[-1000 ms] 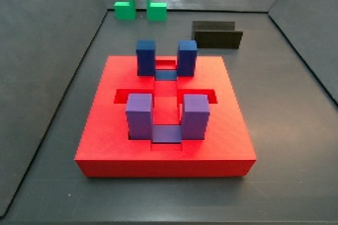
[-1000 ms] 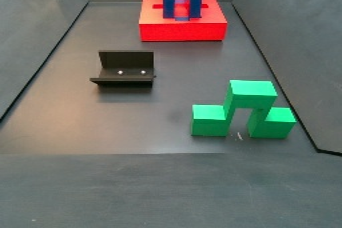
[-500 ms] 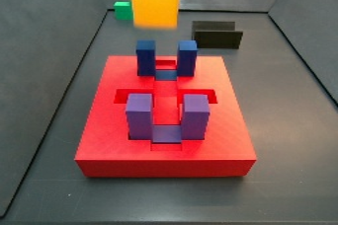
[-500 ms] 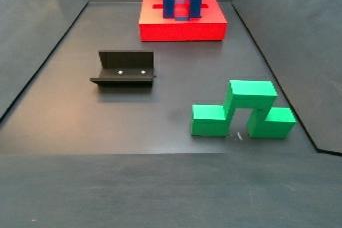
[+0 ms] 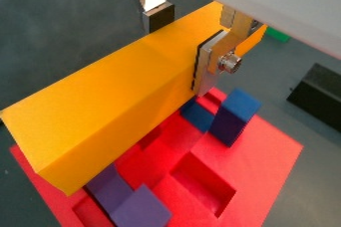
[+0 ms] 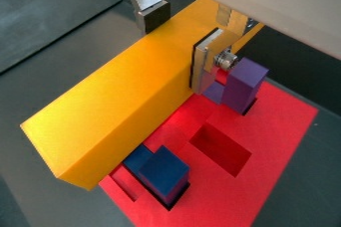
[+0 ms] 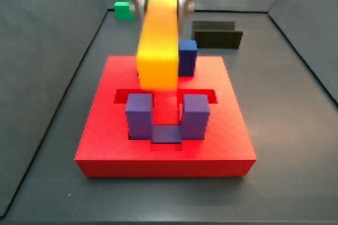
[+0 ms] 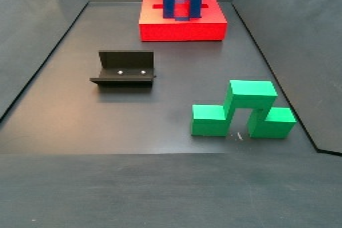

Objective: Pick up the yellow object. Move up. Move to above the board. Insert the yellow object.
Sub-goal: Insert the yellow object.

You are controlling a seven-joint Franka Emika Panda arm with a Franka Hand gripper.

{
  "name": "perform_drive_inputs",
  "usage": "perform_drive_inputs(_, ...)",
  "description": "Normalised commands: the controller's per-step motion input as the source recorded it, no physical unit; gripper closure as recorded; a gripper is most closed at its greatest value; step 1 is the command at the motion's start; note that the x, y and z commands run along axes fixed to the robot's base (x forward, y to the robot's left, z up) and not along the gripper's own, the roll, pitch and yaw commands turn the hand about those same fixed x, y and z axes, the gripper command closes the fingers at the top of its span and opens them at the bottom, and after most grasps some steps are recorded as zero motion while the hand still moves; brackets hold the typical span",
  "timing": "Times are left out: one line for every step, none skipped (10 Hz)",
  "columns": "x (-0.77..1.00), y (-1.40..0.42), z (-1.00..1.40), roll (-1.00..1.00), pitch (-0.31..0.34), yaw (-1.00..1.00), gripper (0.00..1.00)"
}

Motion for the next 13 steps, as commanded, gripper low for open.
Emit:
perform_drive_inputs(0.30, -0.07, -0.36, 0.07, -0.019, 0.00, 1.00)
perform_drive_inputs(0.33, 0.00, -0.32, 0.00, -0.034, 0.00, 1.00)
perform_drive_inputs(0.34, 0.00, -0.29, -0.01, -0.030, 0.00, 1.00)
perform_drive_inputs(0.06, 0.04, -0.25, 0.00, 0.000, 0.00, 1.00)
perform_drive_inputs(0.00, 0.05, -0.20, 0.00, 0.000, 0.00, 1.00)
perform_drive_inputs(0.00, 0.05, -0.14, 0.00, 0.000, 0.00, 1.00)
perform_drive_inputs(0.00, 0.01, -0.18, 0.00, 0.000, 0.00, 1.00)
perform_drive_inputs(0.00, 0.00, -0.22, 0.00, 0.000, 0.00, 1.00)
perform_drive_inputs(0.00, 0.00, -0.19, 0.01, 0.000, 0.00, 1.00)
perform_drive_inputs(0.00, 0.00, -0.09, 0.03, 0.000, 0.00, 1.00)
perform_drive_inputs(0.00, -0.03, 0.00, 0.02, 0.003, 0.00, 1.00)
perform_drive_inputs(0.00, -0.07, -0.01, 0.04, 0.000, 0.00, 1.00)
perform_drive_inputs(0.00, -0.08, -0.04, 0.04, 0.000, 0.00, 1.00)
